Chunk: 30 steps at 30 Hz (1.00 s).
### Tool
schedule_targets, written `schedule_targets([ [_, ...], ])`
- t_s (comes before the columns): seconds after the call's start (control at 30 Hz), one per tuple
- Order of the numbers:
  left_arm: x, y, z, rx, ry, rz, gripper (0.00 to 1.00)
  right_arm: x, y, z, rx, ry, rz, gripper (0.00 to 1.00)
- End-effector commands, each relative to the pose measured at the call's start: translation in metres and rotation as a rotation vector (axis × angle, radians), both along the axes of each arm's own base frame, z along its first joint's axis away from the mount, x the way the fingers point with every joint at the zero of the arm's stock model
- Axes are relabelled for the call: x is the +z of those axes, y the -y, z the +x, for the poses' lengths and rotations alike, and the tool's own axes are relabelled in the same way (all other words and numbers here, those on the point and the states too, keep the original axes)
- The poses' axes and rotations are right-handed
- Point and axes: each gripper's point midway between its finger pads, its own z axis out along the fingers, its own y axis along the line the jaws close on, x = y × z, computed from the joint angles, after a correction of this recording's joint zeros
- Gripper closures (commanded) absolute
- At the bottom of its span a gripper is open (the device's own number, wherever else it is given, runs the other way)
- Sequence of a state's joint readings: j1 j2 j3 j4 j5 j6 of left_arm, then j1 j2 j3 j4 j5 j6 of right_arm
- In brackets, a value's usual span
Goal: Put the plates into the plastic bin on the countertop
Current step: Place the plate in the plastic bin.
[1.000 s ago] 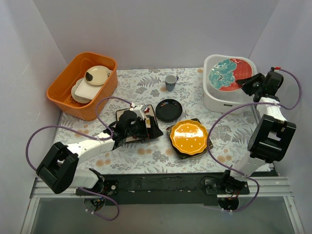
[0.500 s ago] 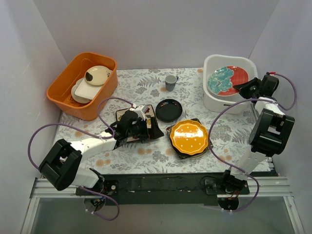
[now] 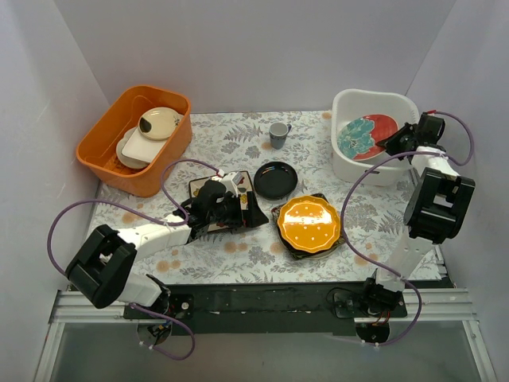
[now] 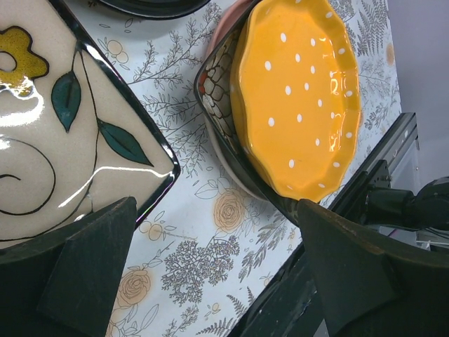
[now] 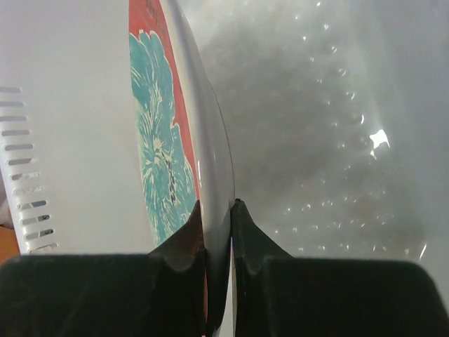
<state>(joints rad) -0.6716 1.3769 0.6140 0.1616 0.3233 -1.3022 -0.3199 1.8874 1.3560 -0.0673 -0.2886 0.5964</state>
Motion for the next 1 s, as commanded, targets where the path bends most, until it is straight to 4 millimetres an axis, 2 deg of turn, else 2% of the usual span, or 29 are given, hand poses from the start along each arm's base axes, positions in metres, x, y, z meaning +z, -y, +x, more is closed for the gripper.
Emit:
schedule_targets([
  [0.0, 0.008, 0.001, 0.005, -0.006, 0.043, -0.009, 0.02, 0.062, 0.012, 0.034, 0.029, 0.167, -0.115, 0.92],
  [0.2, 0.011, -0.001, 0.002, -0.001, 0.044, -0.02, 0.02, 0.041, 0.013, 0.038, 0.042, 0.114, -0.112, 0.82],
  [0.27, 0.011, -0.003, 0.002, 0.007, 0.047, -0.016, 0.02, 0.034, 0.011, 0.038, 0.051, 0.094, -0.109, 0.76],
  [0.43, 0.009, -0.005, 0.001, 0.018, 0.043, -0.009, 0.02, 0.027, 0.012, 0.04, 0.055, 0.071, -0.121, 0.63],
  [0.57, 0.008, -0.006, -0.001, 0.017, 0.038, -0.008, 0.02, 0.027, 0.014, 0.04, 0.054, 0.059, -0.137, 0.57],
  [0.7, 0.008, -0.008, -0.001, 0.02, 0.042, -0.002, 0.02, 0.032, 0.013, 0.04, 0.06, 0.062, -0.158, 0.45],
  [0.97, 0.009, -0.008, -0.002, 0.018, 0.045, -0.001, 0.02, 0.036, 0.019, 0.036, 0.033, 0.04, -0.201, 0.35],
])
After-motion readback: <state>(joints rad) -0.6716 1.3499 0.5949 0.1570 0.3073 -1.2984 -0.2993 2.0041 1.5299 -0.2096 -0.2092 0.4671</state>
